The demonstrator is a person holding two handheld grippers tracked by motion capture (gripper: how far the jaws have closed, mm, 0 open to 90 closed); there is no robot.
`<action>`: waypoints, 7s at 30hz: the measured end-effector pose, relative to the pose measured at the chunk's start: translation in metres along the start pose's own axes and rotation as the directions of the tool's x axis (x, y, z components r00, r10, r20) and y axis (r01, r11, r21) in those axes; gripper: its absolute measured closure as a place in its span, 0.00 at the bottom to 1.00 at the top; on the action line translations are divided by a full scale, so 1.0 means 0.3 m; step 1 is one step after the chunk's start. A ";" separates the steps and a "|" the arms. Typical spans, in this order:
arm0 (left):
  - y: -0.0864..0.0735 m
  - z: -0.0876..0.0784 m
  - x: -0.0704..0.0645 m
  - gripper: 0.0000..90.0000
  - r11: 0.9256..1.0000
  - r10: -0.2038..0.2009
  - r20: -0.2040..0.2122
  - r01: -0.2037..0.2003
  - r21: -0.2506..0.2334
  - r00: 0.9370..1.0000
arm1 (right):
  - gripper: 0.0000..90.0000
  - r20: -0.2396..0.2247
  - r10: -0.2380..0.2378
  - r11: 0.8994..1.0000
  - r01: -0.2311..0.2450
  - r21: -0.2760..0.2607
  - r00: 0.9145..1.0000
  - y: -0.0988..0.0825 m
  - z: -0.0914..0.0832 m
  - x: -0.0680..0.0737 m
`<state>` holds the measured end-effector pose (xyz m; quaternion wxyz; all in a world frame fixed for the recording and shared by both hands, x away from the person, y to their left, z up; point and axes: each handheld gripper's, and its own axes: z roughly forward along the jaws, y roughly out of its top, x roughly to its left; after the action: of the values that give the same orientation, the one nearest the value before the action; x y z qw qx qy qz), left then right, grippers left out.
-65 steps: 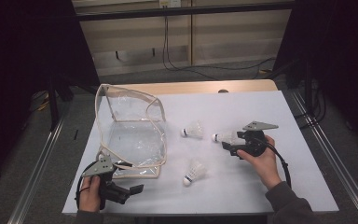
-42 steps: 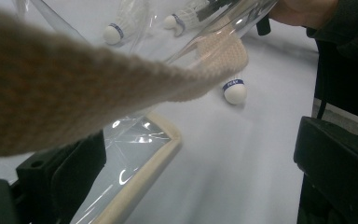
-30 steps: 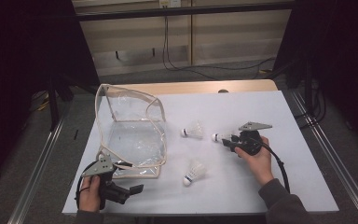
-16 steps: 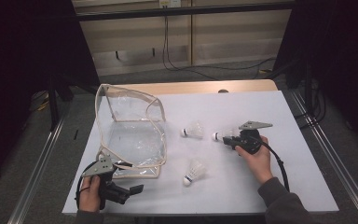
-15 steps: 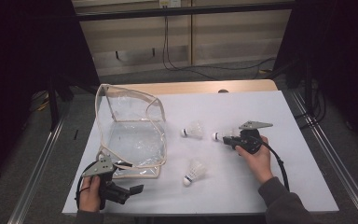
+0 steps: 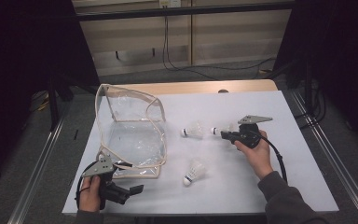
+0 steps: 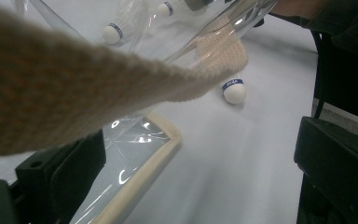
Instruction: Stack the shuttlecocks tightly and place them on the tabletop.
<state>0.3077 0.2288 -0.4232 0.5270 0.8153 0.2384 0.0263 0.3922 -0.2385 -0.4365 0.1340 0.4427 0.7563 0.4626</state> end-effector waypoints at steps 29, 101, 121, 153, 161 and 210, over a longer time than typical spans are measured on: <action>-0.001 0.000 0.000 0.02 1.000 -0.003 0.005 0.003 0.000 1.000 | 1.00 0.008 -0.001 1.000 0.002 -0.016 1.000 0.069 0.048 -0.004; -0.001 0.000 0.002 0.02 1.000 0.002 0.008 -0.002 -0.002 1.000 | 1.00 -0.054 -0.020 1.000 0.021 0.016 0.998 0.081 0.134 0.060; -0.001 -0.001 0.004 0.02 1.000 0.003 0.008 -0.003 -0.001 1.000 | 1.00 -0.063 -0.026 0.999 0.027 0.019 0.998 0.085 0.155 0.072; -0.003 0.000 0.005 0.02 1.000 -0.002 0.012 0.002 -0.010 1.000 | 1.00 -0.079 -0.046 0.998 0.049 0.035 0.996 0.090 0.186 0.080; -0.003 0.000 0.005 0.02 1.000 -0.003 0.013 0.003 -0.010 1.000 | 1.00 -0.089 -0.041 0.998 0.045 0.037 0.995 0.087 0.190 0.086; -0.002 -0.001 0.005 0.02 1.000 0.001 0.011 -0.001 -0.004 1.000 | 0.77 -0.070 -0.062 0.994 0.067 0.081 0.996 0.072 0.199 0.089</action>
<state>0.3087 0.2298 -0.4241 0.5300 0.8145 0.2349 0.0225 0.4252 -0.1788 -0.4453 0.1049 0.4075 0.7930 0.4405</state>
